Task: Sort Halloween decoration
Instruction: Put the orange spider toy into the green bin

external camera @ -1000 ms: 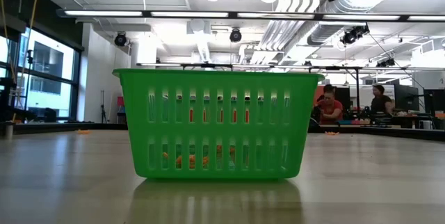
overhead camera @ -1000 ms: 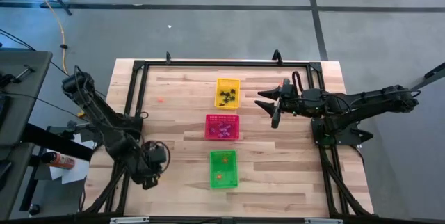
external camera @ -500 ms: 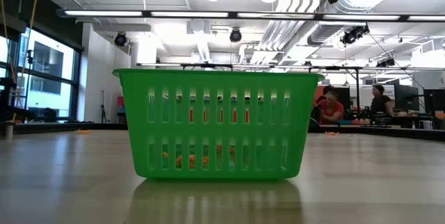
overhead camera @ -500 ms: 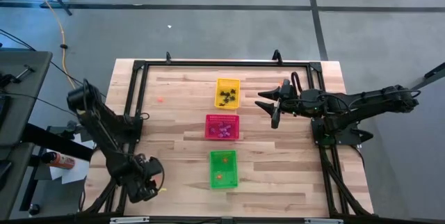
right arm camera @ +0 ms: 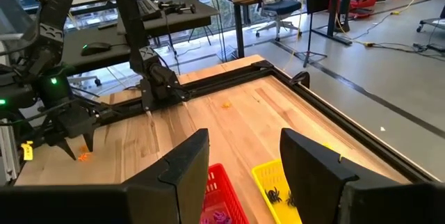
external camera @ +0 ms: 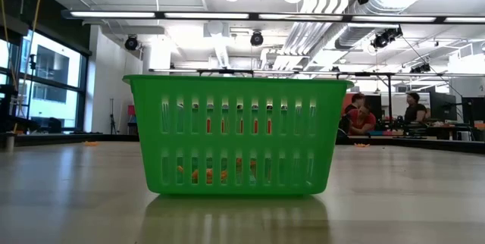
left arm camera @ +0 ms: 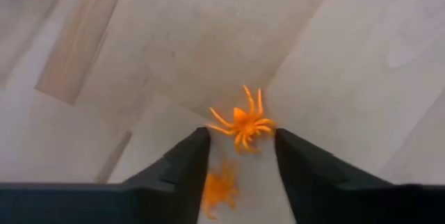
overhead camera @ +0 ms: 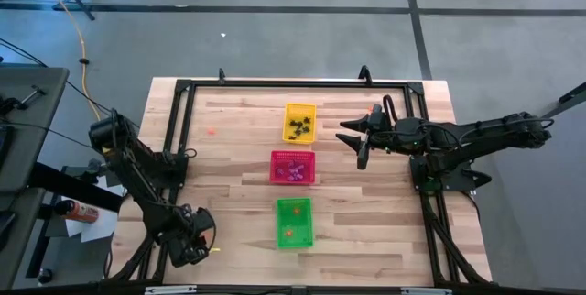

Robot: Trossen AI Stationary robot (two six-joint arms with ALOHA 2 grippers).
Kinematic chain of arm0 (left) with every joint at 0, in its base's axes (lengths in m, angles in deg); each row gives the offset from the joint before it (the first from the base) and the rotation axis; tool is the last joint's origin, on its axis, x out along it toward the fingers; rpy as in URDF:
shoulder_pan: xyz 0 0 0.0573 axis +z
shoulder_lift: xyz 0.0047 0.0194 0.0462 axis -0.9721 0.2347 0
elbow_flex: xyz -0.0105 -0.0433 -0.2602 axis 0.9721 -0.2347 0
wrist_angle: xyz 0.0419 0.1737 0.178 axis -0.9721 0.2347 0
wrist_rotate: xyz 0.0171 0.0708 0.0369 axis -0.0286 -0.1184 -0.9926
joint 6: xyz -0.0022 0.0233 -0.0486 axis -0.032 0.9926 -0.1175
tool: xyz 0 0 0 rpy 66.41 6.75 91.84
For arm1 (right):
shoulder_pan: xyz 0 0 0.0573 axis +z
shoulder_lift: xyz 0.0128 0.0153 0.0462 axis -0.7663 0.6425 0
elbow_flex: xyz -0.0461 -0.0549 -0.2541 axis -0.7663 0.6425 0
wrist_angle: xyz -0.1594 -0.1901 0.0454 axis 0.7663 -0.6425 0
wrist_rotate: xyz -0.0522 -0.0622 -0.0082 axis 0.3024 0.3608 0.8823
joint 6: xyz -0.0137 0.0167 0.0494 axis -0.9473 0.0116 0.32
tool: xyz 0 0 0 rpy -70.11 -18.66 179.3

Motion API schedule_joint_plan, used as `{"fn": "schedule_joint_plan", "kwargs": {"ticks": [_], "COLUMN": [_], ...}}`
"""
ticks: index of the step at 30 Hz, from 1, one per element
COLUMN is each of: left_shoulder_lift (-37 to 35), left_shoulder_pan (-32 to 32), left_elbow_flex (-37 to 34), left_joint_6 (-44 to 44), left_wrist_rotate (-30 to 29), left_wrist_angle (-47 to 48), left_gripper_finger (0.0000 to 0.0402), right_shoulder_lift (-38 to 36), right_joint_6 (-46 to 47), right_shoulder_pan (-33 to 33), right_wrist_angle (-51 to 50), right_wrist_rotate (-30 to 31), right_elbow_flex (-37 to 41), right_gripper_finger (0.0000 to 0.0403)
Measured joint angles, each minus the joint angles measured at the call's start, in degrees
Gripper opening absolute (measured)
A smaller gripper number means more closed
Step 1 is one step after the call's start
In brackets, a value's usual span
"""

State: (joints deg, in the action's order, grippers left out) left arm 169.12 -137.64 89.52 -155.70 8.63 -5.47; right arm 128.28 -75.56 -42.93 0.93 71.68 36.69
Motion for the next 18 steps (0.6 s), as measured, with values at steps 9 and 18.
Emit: {"fn": "schedule_joint_plan", "kwargs": {"ticks": [9,18], "left_shoulder_lift": [-1.70,-11.83], "left_shoulder_pan": [1.31,5.44], "left_elbow_flex": [-0.20,-0.35], "left_joint_6": [3.82,13.88], "left_wrist_rotate": [1.02,-6.87], "left_wrist_angle": [-0.24,1.08], "left_gripper_finger": [0.0013,0.0001], "right_shoulder_lift": [0.00,0.00], "right_joint_6": [0.04,0.05], "right_shoulder_pan": [0.00,0.00], "right_wrist_angle": [-0.20,-0.20], "right_wrist_rotate": [0.02,2.45], "right_elbow_flex": [0.00,0.00], "right_gripper_finger": [0.0171,0.0171]}}
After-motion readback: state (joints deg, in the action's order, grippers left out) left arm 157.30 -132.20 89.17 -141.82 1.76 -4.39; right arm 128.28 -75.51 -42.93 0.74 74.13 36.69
